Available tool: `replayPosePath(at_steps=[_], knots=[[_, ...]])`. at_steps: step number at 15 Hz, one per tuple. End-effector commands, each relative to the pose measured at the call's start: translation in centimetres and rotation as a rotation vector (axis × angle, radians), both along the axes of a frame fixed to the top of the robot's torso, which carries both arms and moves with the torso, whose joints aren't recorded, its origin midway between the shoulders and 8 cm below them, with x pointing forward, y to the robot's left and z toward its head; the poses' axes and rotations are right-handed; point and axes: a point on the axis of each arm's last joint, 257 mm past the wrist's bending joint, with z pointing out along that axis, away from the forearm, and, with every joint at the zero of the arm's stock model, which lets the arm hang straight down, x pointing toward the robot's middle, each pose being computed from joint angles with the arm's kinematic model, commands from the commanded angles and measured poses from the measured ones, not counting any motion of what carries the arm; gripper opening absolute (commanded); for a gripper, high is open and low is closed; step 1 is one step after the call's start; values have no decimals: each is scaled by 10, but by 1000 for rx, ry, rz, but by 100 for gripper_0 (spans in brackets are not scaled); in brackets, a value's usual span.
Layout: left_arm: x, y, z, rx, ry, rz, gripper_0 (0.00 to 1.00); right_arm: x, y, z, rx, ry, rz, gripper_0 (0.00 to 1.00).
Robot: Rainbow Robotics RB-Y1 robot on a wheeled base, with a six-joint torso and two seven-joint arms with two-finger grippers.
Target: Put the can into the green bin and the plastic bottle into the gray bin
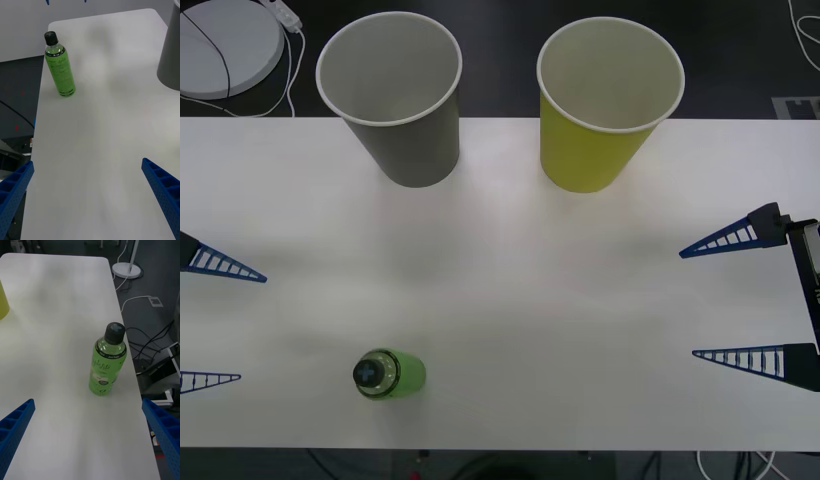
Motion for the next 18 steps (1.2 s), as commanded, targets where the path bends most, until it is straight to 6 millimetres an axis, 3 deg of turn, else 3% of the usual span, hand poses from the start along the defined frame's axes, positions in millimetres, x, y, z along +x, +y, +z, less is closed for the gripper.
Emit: replayPosePath(at_steps=[1, 10, 18], knots=[[-5, 8, -7, -23, -19, -21, 100, 0, 0, 0, 0, 0, 0, 100], [-15, -10, -40, -117, -4, 12, 100, 0, 0, 0, 0, 0, 0, 100], [-35, 7, -72, -81, 8, 29, 100, 0, 0, 0, 0, 0, 0, 100]])
